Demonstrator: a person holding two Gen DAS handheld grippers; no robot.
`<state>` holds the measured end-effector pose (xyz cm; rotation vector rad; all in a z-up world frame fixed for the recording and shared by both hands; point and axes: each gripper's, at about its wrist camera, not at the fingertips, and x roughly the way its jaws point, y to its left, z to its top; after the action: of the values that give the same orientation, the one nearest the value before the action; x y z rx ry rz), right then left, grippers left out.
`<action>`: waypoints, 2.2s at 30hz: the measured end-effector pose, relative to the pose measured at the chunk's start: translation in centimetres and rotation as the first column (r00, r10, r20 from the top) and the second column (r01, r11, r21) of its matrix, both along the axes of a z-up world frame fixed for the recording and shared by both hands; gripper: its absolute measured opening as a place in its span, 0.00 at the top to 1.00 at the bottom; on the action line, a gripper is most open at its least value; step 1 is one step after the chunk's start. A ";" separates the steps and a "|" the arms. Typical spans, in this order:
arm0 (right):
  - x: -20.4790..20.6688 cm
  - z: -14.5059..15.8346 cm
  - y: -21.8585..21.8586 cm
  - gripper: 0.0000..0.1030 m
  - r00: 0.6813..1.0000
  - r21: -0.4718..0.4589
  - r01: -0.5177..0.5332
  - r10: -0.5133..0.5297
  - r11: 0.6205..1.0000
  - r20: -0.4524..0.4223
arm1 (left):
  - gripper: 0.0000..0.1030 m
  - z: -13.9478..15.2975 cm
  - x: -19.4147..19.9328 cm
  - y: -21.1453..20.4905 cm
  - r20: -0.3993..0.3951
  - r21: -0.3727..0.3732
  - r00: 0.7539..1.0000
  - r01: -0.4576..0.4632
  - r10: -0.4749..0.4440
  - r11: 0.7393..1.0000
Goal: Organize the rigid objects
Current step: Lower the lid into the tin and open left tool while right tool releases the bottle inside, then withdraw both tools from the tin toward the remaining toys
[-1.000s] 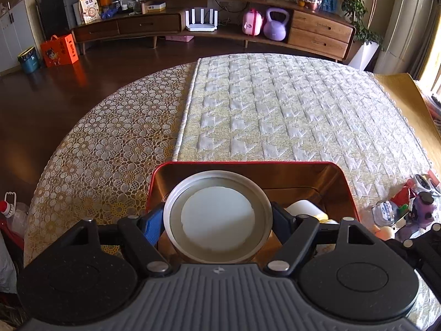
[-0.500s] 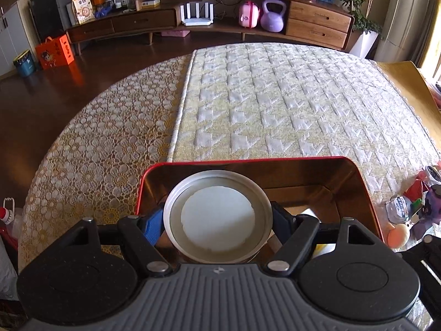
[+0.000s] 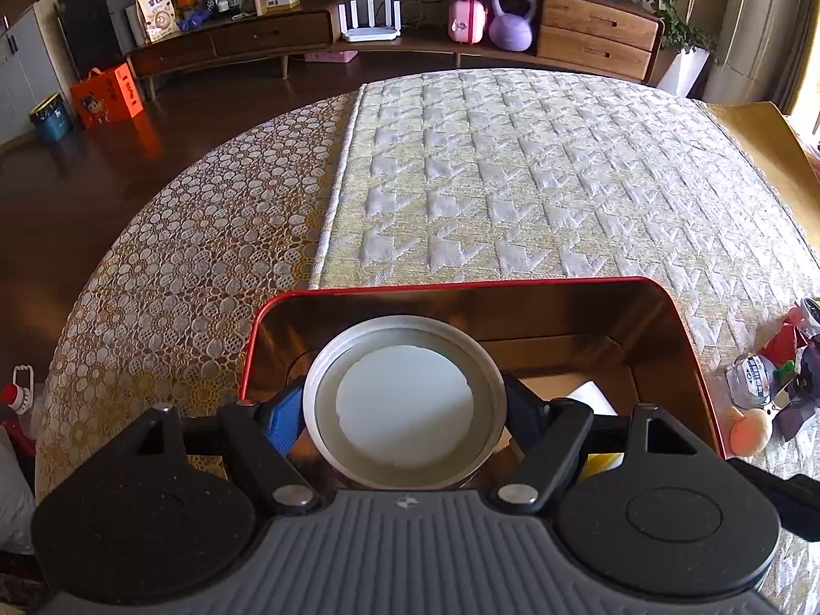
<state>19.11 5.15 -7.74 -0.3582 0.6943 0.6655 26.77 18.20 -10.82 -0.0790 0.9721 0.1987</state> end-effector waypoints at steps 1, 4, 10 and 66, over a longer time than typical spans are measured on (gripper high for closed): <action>0.0 0.2 -0.3 0.42 1.000 0.010 0.005 -0.005 1.000 -0.004 | 0.25 0.1 -0.1 0.0 -0.001 -0.003 1.000 -0.004 0.004 1.000; -0.1 0.9 -1.1 0.41 1.000 0.039 0.020 -0.019 0.999 -0.017 | 0.25 0.4 -0.5 0.0 0.006 -0.011 1.000 -0.012 0.013 1.000; -0.1 2.2 -2.7 0.39 0.999 0.083 0.034 -0.032 0.996 -0.028 | 0.24 1.6 -1.6 0.0 0.023 -0.009 0.999 -0.023 0.023 1.000; -5.2 4.3 -24.2 0.00 0.939 0.407 0.341 -0.331 0.847 -0.098 | 0.20 8.1 -14.9 -16.6 0.239 -0.094 0.960 0.173 -0.146 0.980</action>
<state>13.93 -19.10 -3.42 0.1721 0.5981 0.4651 11.91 1.63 -2.75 -0.1252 0.7522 -0.0159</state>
